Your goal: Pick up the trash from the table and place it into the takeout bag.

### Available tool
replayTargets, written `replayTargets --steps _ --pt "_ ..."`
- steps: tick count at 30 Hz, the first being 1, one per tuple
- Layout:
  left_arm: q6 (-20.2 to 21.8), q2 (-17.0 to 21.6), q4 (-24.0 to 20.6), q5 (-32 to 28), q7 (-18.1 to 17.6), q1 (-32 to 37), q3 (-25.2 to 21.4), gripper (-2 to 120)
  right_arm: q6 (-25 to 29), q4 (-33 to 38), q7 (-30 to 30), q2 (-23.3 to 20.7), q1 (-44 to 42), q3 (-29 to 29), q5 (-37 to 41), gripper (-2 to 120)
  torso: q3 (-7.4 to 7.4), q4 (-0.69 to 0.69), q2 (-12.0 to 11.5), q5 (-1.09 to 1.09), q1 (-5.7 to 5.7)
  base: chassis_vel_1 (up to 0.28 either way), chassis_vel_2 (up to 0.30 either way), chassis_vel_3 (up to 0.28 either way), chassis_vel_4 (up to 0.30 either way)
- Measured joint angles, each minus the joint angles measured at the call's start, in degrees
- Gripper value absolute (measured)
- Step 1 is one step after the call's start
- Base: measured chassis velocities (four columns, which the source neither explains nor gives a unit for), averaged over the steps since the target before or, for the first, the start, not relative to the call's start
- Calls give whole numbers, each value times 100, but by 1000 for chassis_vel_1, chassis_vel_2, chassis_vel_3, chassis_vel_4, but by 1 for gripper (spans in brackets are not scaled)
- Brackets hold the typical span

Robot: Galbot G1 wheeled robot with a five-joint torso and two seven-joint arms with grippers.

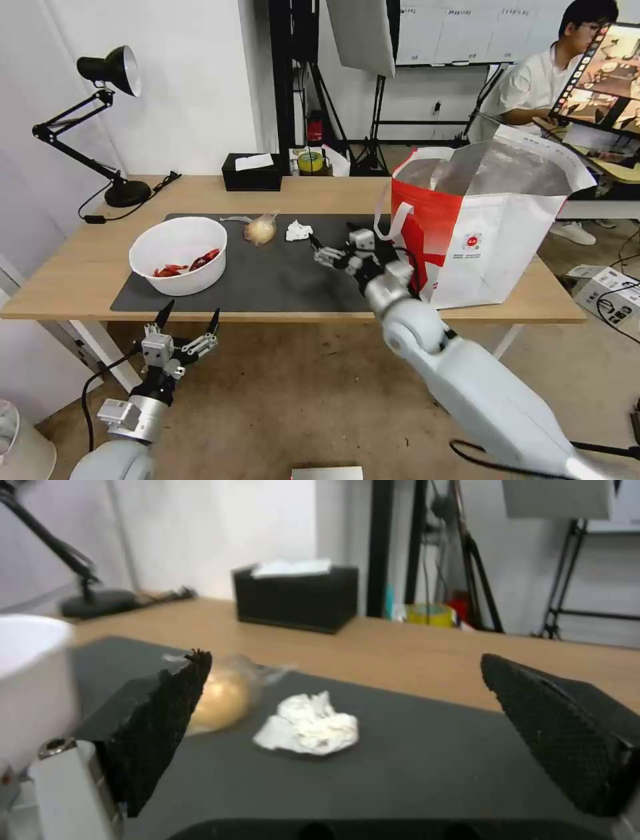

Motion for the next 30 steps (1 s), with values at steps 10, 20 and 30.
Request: replayTargets --steps 10,20,30 --pt "0 -11 13 0 0 0 12 100 -372 -1390 426 769 925 -420 336 100 -1 1 1 -1 -1 0 0 0 0" --pt "-39 -85 -28 -12 4 6 81 100 -784 -3311 446 1832 1992 -774 476 100 -1 1 1 -1 -1 0 0 0 0" --pt "-142 -78 60 -23 12 23 77 100 -1178 -3743 517 2087 2130 -806 495 100 -1 0 1 0 -2 0 0 0 0"
